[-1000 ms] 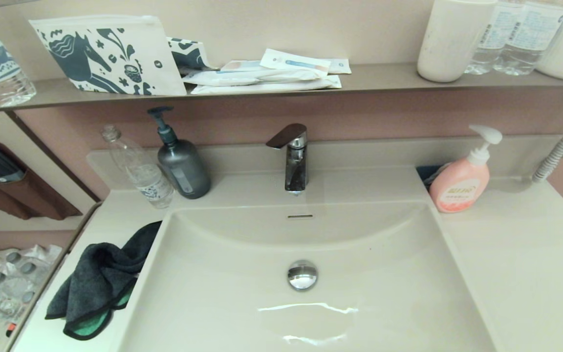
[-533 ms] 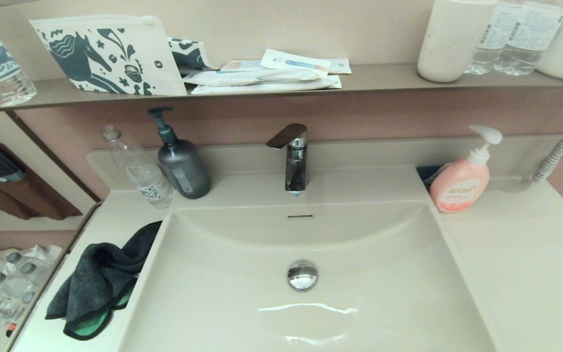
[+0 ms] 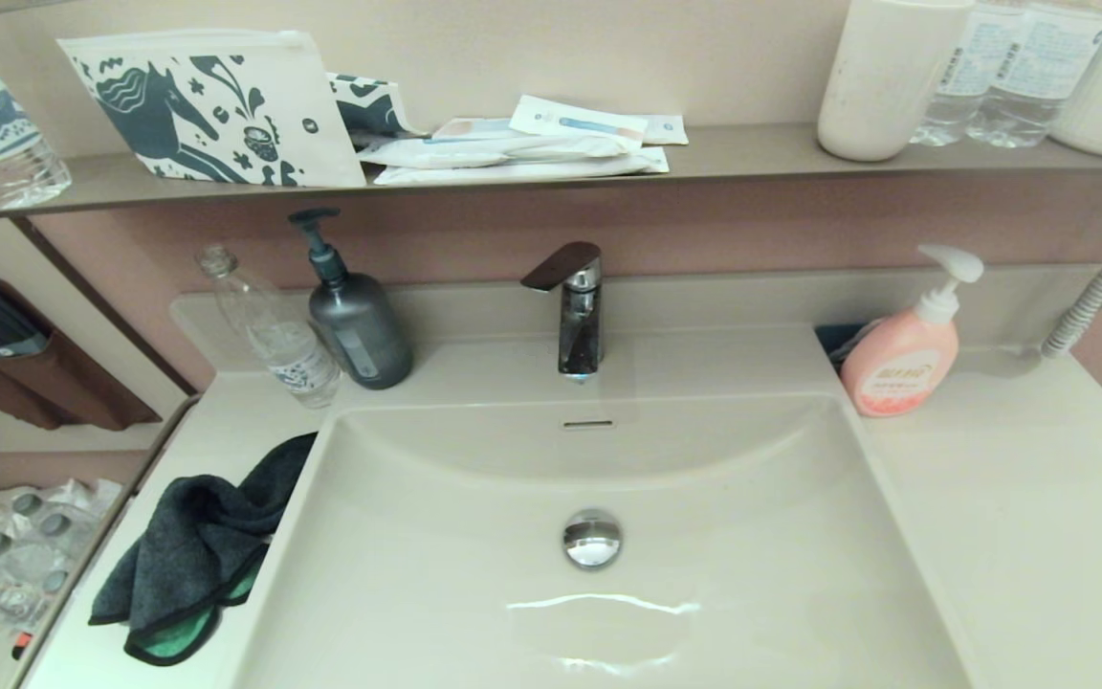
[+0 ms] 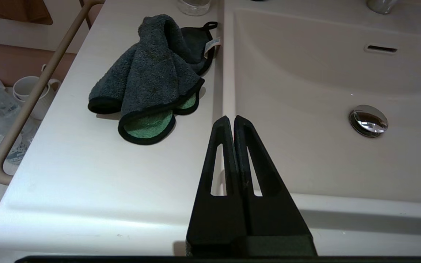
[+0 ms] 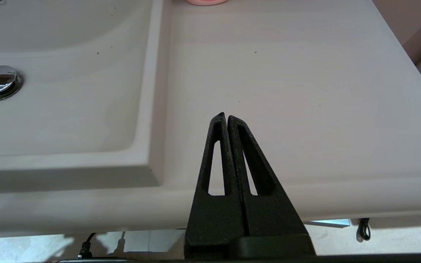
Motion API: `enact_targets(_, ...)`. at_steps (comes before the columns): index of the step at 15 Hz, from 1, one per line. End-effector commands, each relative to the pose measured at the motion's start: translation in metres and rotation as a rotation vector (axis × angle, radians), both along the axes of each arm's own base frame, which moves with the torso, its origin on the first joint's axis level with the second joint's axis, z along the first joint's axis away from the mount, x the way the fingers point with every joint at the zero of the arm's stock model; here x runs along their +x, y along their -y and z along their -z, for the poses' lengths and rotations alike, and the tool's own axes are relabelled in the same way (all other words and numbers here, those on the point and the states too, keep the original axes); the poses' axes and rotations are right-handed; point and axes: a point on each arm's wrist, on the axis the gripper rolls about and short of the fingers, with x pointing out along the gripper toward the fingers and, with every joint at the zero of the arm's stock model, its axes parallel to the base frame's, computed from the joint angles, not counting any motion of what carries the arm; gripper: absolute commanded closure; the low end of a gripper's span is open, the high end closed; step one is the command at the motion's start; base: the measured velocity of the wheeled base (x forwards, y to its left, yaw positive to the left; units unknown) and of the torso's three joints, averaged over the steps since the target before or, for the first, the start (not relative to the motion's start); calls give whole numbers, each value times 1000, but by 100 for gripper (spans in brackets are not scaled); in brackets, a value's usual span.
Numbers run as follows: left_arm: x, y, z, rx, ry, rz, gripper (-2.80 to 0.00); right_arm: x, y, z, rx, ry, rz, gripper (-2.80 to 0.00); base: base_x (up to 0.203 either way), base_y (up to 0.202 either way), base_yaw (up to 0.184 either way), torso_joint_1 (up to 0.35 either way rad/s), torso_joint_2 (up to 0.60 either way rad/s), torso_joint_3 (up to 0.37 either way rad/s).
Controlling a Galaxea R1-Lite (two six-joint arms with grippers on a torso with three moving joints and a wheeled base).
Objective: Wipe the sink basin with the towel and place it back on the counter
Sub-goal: Pick up the cloth
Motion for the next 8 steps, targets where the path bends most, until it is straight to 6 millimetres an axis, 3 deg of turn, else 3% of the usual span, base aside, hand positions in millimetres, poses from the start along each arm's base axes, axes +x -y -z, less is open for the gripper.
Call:
enact_targets(1,0,0,0,-1,-2,-1,0,1,0,2,0,-10,0,0,0,0,0,0,0,0)
enact_targets(8,0,0,0,-1,-2,-1,0,1,0,2,29,-7,1,0,0,0,0,0,0,0)
